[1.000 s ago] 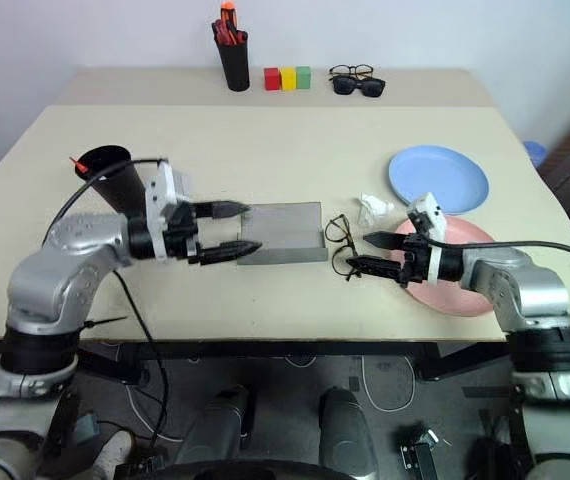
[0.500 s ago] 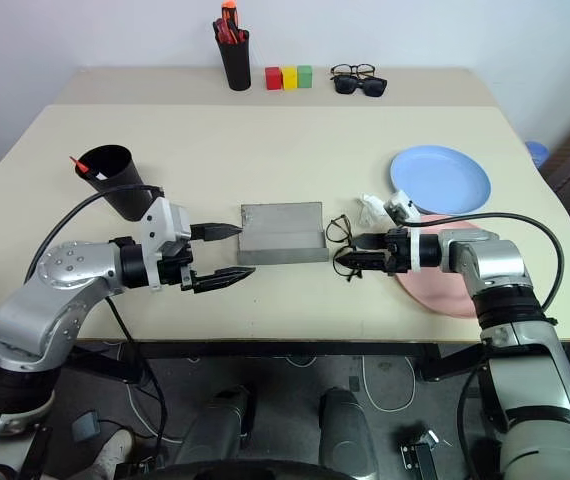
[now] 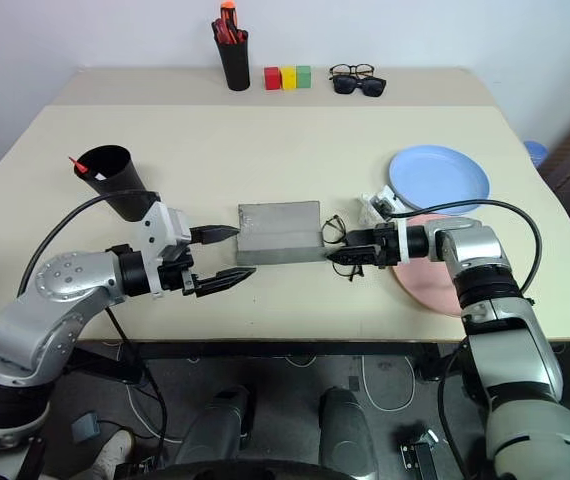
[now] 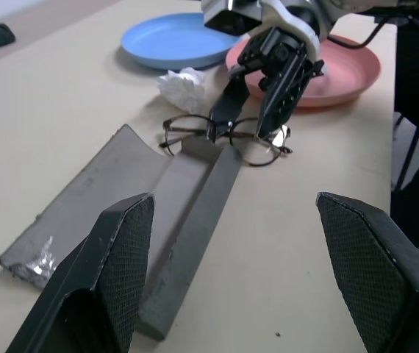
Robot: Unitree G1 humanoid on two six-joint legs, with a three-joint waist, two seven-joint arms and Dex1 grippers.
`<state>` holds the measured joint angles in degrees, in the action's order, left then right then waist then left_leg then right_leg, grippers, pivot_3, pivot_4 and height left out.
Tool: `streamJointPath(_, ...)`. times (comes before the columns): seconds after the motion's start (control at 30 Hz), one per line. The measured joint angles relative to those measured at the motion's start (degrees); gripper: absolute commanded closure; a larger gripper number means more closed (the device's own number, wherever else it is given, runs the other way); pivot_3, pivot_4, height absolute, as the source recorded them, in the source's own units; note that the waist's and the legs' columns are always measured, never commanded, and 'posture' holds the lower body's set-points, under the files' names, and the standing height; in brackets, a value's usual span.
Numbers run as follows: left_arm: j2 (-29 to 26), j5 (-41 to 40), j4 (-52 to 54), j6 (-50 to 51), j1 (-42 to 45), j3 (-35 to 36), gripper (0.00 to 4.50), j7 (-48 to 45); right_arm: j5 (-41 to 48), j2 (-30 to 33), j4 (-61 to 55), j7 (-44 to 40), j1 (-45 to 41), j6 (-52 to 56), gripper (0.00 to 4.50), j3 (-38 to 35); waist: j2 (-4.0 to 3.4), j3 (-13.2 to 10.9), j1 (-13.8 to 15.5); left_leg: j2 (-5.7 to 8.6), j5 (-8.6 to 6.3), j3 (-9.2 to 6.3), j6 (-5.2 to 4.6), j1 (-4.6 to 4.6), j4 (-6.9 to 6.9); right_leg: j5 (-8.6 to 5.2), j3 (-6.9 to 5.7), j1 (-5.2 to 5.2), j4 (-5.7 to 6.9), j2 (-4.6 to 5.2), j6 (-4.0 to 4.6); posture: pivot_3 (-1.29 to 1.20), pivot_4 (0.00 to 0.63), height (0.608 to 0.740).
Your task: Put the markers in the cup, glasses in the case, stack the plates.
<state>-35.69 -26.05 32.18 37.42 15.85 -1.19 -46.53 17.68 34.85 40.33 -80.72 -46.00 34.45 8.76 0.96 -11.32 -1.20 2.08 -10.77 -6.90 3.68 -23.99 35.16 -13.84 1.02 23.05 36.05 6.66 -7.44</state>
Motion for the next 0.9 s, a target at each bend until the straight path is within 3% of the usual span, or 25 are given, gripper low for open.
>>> streamJointPath(0.23,0.0,-0.7,0.2,1.0,-0.4,0.0,0.85,2.3,-1.7,-0.3,2.7,-1.4,-0.8,-1.2,4.48,0.0,0.00,0.0,0.0,0.00,0.00,0.00,0.00,0.00,-0.02,0.00,0.00,0.02,0.00,0.00,-0.01,0.00,0.150,0.740)
streamJointPath(0.7,-0.2,-0.7,0.2,0.8,-2.0,0.2,0.85,4.9,-2.9,1.2,2.5,-1.8,-1.7,-3.9,4.48,-1.5,-0.02,0.0,0.0,0.01,0.00,0.01,0.01,0.00,-0.02,0.00,0.01,0.00,-0.02,0.00,0.00,0.00,0.150,0.740)
streamJointPath(0.9,-2.5,-3.5,3.5,1.7,-10.0,7.0,0.85,5.4,3.4,0.9,-9.0,1.8,-4.0,4.6,4.48,-8.2,-0.10,-0.1,-1.2,-0.03,0.00,0.02,0.01,-0.06,-0.16,-0.01,0.07,0.21,0.04,-0.01,0.02,0.00,0.150,0.740)
